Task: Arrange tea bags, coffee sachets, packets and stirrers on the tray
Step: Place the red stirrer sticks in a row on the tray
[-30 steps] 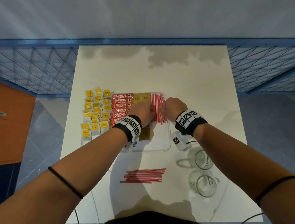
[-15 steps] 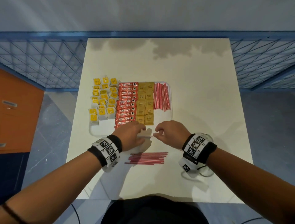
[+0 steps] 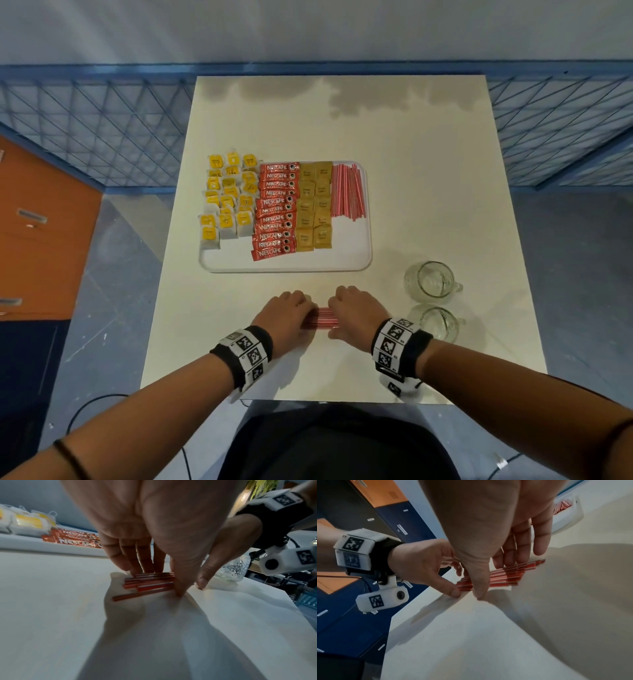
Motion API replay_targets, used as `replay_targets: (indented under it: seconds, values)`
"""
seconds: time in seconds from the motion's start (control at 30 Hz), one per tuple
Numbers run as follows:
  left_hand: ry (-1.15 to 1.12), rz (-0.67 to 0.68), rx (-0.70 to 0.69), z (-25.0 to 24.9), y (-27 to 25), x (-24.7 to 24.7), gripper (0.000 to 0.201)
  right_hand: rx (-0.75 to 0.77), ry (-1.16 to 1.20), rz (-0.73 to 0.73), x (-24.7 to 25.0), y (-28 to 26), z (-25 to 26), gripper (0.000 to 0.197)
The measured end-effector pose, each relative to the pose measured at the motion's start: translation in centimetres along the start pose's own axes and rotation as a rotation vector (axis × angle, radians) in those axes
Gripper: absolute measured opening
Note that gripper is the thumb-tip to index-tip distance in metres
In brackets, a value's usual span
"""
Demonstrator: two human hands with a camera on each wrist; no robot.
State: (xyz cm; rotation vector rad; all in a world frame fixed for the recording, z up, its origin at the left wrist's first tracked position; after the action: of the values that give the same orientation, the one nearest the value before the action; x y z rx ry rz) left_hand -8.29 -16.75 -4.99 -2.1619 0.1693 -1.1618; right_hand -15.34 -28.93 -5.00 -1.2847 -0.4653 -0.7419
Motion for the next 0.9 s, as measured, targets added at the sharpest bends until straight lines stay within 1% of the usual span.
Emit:
replay_targets:
  seconds: [0.07, 0.17, 0.27, 0.33, 0.4, 0.47, 0.53, 0.6, 0.67, 0.77, 0.9]
  values:
    - [-0.029, -0.027, 0.009, 0.2, -0.1, -0.1, 0.035, 0.010, 0.001, -0.027, -0.2, 0.1, 0.0, 0.045]
    - [-0.047, -0.028, 0.037, 0.2, -0.3, -0.3, 0.028, 0.030, 0.003, -0.058, -0.5, 0.3, 0.1, 0.034]
    - [-0.049, -0.011, 0.089, -0.2, -0.4, -0.4, 0.036, 0.048, -0.037, -0.092, -0.7, 0.5, 0.2, 0.026]
    - [-0.041, 0.003, 0.117, -0.4, -0.3, -0.6, 0.034, 0.064, -0.083, -0.089, -0.8, 0.6, 0.6, 0.022]
    - [-0.043, 0.013, 0.132, -0.5, -0.2, -0.7, 0.027, 0.071, -0.141, -0.041, -1.3, 0.7, 0.9, 0.017]
    - [-0.048, 0.030, 0.138, -0.8, -0.1, -0.6, 0.025, 0.082, -0.170, -0.032, -1.8, 0.9, 0.9, 0.023]
    - [-0.044, 0.057, 0.140, -1.3, 0.0, -0.4, 0.024, 0.101, -0.182, -0.065, -2.1, 1.3, 0.8, 0.026]
    - [-0.046, 0.071, 0.153, -1.5, 0.0, -0.1, 0.023, 0.090, -0.172, -0.084, -2.0, 1.4, 0.9, 0.018]
    - [-0.047, 0.078, 0.167, -1.6, 0.0, -0.1, 0.023, 0.092, -0.159, -0.057, -1.9, 1.4, 1.1, 0.007]
    - [-0.045, 0.088, 0.171, -1.7, 0.1, -0.3, 0.028, 0.084, -0.170, -0.038, -1.8, 1.5, 1.2, 0.016]
    - [-0.064, 0.081, 0.144, -1.8, 0.3, -0.4, 0.027, 0.092, -0.197, -0.034, -2.1, 1.4, 1.0, 0.009]
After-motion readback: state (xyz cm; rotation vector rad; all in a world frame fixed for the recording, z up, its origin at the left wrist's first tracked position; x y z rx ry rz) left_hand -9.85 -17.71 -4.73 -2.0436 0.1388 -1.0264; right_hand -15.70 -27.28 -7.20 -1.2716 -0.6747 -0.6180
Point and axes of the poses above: each hand's wrist, its own y-axis towards the middle knuckle, its own x-axis out of the back of the hand, z = x × y, the point moved 6 cm from there along y, towards the middle knuckle, and after that the axes turned 15 degrees about z, right-handed, at the moved point
